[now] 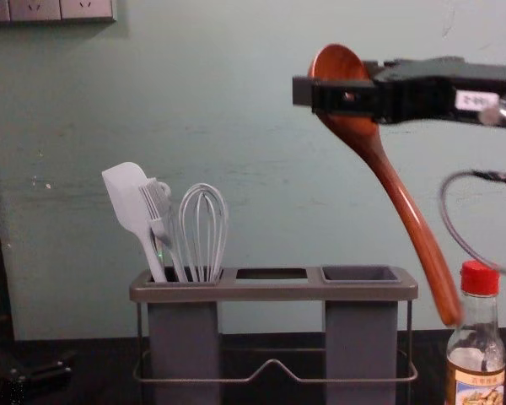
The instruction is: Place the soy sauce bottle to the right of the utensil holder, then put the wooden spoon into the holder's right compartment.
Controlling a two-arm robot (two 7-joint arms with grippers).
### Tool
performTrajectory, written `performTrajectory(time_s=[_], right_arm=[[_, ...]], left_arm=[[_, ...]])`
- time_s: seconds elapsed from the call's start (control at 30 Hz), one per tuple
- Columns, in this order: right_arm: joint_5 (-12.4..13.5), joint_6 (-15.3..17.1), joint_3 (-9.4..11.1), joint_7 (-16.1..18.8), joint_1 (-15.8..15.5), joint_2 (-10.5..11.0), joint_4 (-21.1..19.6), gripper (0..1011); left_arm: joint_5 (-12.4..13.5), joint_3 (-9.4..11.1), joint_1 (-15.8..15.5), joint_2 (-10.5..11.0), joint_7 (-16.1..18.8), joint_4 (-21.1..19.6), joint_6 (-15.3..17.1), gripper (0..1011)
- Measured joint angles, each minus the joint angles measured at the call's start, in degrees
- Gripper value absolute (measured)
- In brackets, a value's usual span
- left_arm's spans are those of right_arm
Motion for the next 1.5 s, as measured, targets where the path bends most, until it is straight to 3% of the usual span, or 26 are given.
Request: performTrajectory(time_s=[0.33, 0.77, 1.13, 1.33, 1.5], right_arm=[[-3.01, -1.31, -2.34, -0.46, 10.31, -5.01, 11.32, 838], [-5.82, -4.69, -5.40, 2.01, 18.94, -9.35, 24.09, 837], [-7.26, -6.94, -6.56, 3.51, 21.79, -11.14, 30.67, 838], [-7.65, -7.00, -6.78, 4.13, 21.14, -10.86, 30.67, 837], [-7.45, -4.56, -6.62, 4.66, 19.59, -9.36, 27.73, 837]], left_arm=[[0.00, 0.00, 0.00, 0.00, 0.00, 0.00, 0.00, 1005], [0.00, 0.00, 0.00, 0.00, 0.00, 0.00, 0.00, 1005], [0.00, 0.00, 0.00, 0.00, 0.00, 0.00, 0.00, 1005], [0.00, 0.00, 0.00, 0.00, 0.00, 0.00, 0.00, 1005], [0.00, 0.00, 0.00, 0.00, 0.00, 0.00, 0.00, 1005]])
